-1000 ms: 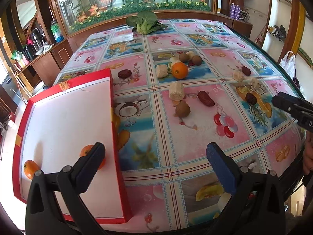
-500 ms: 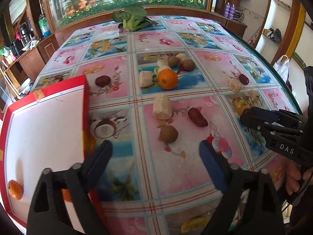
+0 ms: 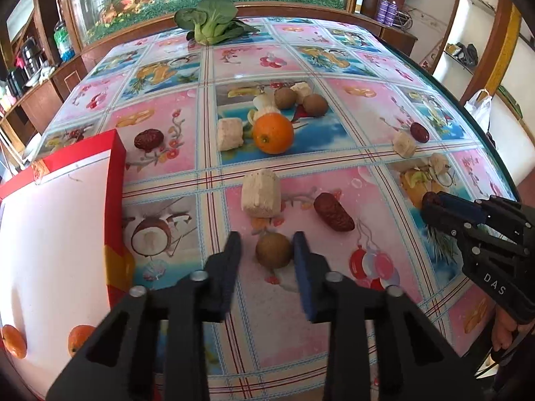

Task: Organize fruits
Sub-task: 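Grasp the brown kiwi with the left tool while the right tool grasps the date, then carry kiwi and date over the tray and open both tools to drop them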

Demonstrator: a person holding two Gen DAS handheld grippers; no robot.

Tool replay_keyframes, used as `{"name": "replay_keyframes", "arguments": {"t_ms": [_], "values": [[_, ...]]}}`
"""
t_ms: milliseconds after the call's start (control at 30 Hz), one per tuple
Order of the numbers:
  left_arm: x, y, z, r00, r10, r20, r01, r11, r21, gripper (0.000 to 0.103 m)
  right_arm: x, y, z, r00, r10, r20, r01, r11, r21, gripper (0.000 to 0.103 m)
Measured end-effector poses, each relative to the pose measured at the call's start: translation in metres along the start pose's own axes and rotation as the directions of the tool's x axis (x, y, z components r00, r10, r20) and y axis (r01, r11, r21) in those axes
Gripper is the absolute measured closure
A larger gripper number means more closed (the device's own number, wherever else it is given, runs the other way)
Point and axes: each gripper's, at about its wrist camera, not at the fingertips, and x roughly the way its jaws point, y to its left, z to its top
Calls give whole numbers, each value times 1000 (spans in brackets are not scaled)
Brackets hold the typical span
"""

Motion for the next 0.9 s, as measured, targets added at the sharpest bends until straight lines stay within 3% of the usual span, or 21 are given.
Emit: {"name": "replay_keyframes", "arguments": {"t_ms": [233,400,567,667,767,900], "values": [[-12,6,-5,999,-44,23,45,999,-23,79,-6,8,0,1000,18,8,-18,1000,5,84],[-50,24,-15,994,-45,101,50,997,-50,79,-15,29,10,996,77,34,-77,997,-13,84],[-88,57,-36,987,25,162,-8,994,-109,79,-15,67,23,982,185,37,-184,982,-51,84],[-103,82,-52,979,112,172,-87,985,-148,79,-11,104,30,965,260,26,-256,962,-97,85],[-108,101,-68,972,172,161,-143,974,-176,79,-10,142,32,946,324,23,-317,936,-153,85],[-107,121,-88,972,199,125,-169,962,-213,79,-5,182,35,922,387,11,-375,901,-217,85]]}}
